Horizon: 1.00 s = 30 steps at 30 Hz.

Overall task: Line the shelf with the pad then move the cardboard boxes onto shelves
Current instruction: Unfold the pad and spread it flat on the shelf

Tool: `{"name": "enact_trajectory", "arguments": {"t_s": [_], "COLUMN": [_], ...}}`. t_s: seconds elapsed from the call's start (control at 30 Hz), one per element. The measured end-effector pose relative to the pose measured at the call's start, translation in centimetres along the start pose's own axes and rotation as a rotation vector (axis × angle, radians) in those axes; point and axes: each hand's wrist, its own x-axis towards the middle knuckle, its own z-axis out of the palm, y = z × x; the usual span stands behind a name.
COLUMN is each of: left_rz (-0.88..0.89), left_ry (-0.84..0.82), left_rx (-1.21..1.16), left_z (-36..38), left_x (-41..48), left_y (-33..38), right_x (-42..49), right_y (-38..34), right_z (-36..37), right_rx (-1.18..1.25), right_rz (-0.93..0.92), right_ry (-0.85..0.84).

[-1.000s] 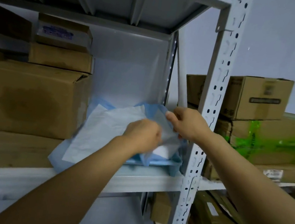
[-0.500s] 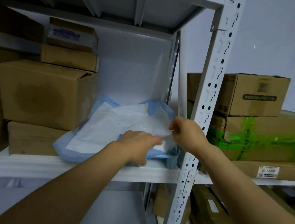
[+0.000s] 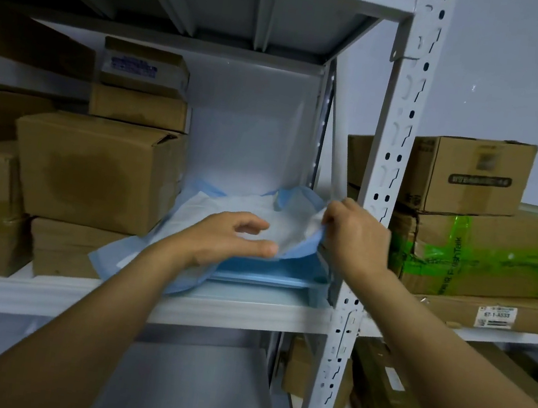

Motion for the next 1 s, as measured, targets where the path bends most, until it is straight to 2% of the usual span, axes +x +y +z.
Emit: {"name": "enact_trajectory", "arguments": {"t_s": [0.03, 0.07, 0.17, 0.2, 0.23, 0.33, 0.37, 0.43, 0.47, 0.53, 0.57, 0.67, 0.7, 0.77, 0.9, 1.0], "left_rz": [-0.017, -0.052, -0.175, -0.212, -0.253, -0.336, -0.362, -0.407, -0.415, -0.431, -0.428, -0.333, -0.308, -0.296, -0.300, -0.290], "left_ry": [0.010, 0.044, 0.090, 0.094, 0.109, 0.227, 0.261, 0.249, 0.209, 0.124, 0.123, 0.301, 0.335, 0.334, 0.320, 0.334], "left_rx": [0.028, 0.081, 0.430, 0.518, 0.559, 0.565, 0.551, 0.486, 0.460, 0.459, 0.461, 0.346, 0.318, 0.330, 0.341, 0.343], "left_z": [-0.4, -0.8, -1.2, -1.0, -0.9, -0.8, -0.8, -0.9, -1.1, -1.4, -1.4, -1.2, -1.1, -1.0, -1.3, -1.3], "left_x": [-0.5, -0.8, -1.1, -0.8, -0.5, 0.1, 0.2, 0.3, 0.3, -0.1, -0.4, -1.1, -1.3, -1.6, -2.0, -2.3], "left_y": [-0.5, -1.2, -3.0, -3.7, -4.1, -5.0, -5.4, -6.3, -6.8, -7.8, -8.2, -9.2, -9.2, -8.7, -7.8, -7.7], "right_x": [0.0, 0.0, -0.1, -0.4, -0.5, -0.6, -0.7, -1.2, -1.7, -2.7, -3.1, -3.7, -3.6, -3.2, -2.3, -2.3], "right_y": [0.7, 1.3, 1.6, 1.4, 1.0, -0.5, -1.2, -2.2, -2.5, -2.3, -2.0, -1.1, -0.8, -0.2, 0.0, 0.0], "right_z": [-0.7, -1.3, -3.1, -3.2, -3.1, -1.9, -1.5, 0.0, 1.0, 3.0, 3.9, 4.9, 4.9, 4.3, 3.5, 3.7], "right_rx": [-0.038, -0.105, -0.333, -0.350, -0.307, 0.032, 0.166, 0.274, 0.234, 0.134, 0.122, 0.163, 0.133, 0.036, -0.098, -0.140], "right_rz": [-0.008, -0.019, -0.025, -0.015, -0.017, -0.024, -0.011, 0.035, 0.058, 0.084, 0.099, 0.153, 0.121, 0.039, -0.118, -0.079], "right_ry": [-0.025, -0.139, -0.801, -0.909, -0.887, -0.413, -0.373, -0.554, -0.677, -0.821, -0.846, -0.902, -0.946, -0.994, -0.948, -0.936]}}
